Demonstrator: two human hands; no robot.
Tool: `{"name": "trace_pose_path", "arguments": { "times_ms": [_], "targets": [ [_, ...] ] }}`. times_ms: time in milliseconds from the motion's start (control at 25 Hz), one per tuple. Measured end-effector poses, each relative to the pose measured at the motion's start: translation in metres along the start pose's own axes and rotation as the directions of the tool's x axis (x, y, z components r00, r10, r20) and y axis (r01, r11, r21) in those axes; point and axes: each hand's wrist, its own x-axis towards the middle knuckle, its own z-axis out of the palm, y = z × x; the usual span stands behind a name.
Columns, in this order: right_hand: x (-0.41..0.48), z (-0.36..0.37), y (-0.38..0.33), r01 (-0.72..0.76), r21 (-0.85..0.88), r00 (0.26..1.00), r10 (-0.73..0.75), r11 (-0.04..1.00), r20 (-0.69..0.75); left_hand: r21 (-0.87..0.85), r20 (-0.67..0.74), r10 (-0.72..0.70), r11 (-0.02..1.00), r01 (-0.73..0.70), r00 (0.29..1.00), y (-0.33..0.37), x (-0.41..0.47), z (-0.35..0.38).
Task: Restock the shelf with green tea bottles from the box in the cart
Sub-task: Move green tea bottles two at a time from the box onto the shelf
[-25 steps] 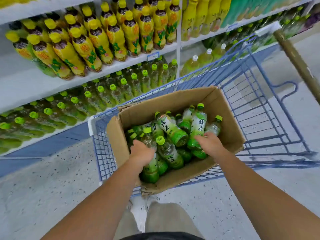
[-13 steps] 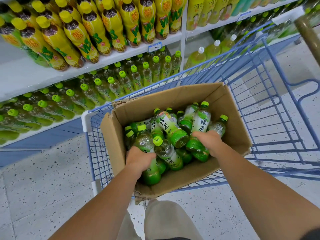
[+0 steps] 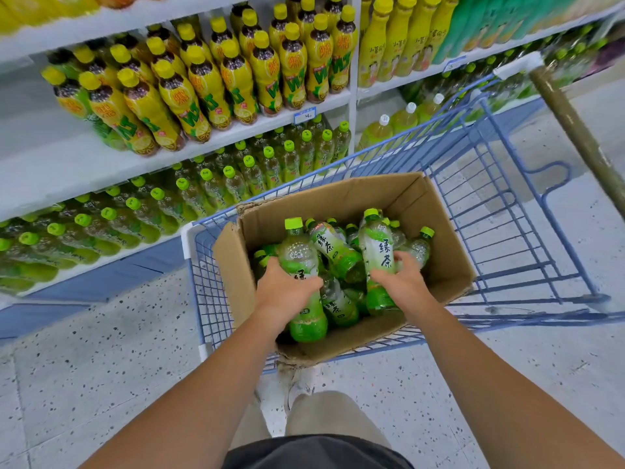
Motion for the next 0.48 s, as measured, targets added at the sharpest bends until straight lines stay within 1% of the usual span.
{"name": "trace_pose_path", "arguments": {
  "times_ms": [120,200,280,400,480],
  "targets": [
    [-0.024,0.011,-0.005,0.046,-0.006,0.995,-0.045,0.999,0.086,-0.085,0.048,0.041,0.996,-0.037,0.998,0.009,-0.018,-0.017],
    [-0.041,0.022,-0.013,0.082,-0.055,0.992,-0.076,0.995,0.101,-0.134,0.072,0.051,0.990,-0.041,0.996,0.010,-0.025,-0.029],
    [-0.057,0.033,-0.021,0.105,-0.074,0.990,-0.098,0.992,0.102,-0.183,0.068,0.062,0.982,-0.048,0.996,0.009,-0.032,-0.044],
    [-0.079,0.056,-0.040,0.166,-0.069,0.978,-0.156,0.984,0.136,-0.251,0.057,0.132,0.961,-0.114,0.990,0.008,-0.044,-0.075],
    [-0.088,0.074,-0.054,0.217,-0.087,0.965,-0.200,0.972,0.167,-0.260,0.029,0.121,0.959,-0.109,0.992,0.003,-0.046,-0.100]
  ]
}}
